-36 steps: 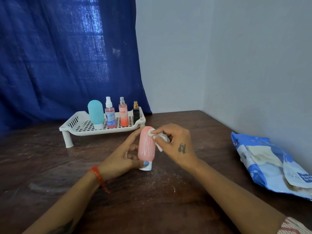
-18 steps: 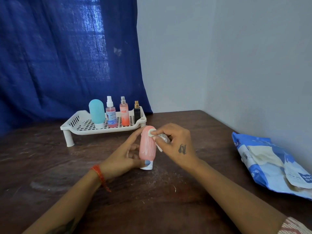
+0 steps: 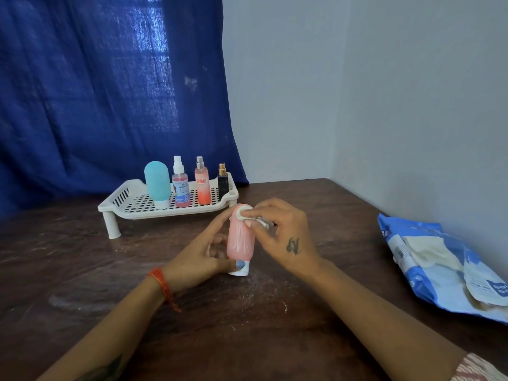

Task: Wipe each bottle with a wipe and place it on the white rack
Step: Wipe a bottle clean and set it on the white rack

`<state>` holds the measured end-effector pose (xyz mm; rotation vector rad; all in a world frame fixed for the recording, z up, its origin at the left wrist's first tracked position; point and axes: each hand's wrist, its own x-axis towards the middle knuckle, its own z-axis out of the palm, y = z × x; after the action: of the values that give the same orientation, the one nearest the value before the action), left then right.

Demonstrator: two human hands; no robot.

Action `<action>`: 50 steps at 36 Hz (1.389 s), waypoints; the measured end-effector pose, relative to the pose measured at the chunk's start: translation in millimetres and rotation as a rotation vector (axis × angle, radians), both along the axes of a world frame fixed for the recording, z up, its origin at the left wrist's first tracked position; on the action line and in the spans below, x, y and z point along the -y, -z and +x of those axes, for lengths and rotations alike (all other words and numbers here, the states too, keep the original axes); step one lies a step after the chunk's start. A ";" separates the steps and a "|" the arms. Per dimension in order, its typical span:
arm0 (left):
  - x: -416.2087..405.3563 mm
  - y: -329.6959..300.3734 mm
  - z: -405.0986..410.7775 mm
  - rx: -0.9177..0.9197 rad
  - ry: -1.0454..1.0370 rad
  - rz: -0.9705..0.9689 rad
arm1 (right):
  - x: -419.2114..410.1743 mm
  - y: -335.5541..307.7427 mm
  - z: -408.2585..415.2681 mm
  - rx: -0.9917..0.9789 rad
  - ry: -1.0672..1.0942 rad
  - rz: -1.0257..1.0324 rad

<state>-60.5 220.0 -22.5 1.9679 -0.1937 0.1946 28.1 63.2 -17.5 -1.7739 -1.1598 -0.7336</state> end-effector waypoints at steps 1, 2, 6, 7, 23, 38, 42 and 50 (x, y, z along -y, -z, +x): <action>0.1 0.1 0.1 0.001 -0.003 0.000 | 0.5 -0.2 -0.3 -0.005 -0.015 -0.007; 0.2 0.2 0.2 0.002 -0.006 0.002 | 1.2 -0.2 0.0 -0.015 -0.024 -0.009; 0.7 0.5 0.1 -0.006 -0.009 0.010 | 3.1 0.3 2.9 -0.081 0.009 0.010; 0.8 0.4 0.2 -0.009 -0.013 0.010 | 3.0 0.9 3.5 -0.087 0.029 0.016; 0.7 1.5 0.7 0.000 -0.016 -0.016 | -0.9 -1.3 -5.0 0.149 -0.010 -0.090; -0.5 2.7 -0.4 -0.007 -0.033 -0.009 | -1.2 1.9 -1.4 0.264 0.080 -0.109; 0.1 2.4 -0.2 -0.005 -0.030 -0.015 | 1.8 -1.5 -0.7 0.337 0.014 -0.135; 0.7 1.7 -0.4 0.000 -0.029 -0.012 | 8.0 -4.9 -2.3 0.231 0.059 -0.065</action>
<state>-60.9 219.4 -24.2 1.9597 -0.1639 0.2135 25.9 55.2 -12.6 -1.8188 -1.3006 -0.9658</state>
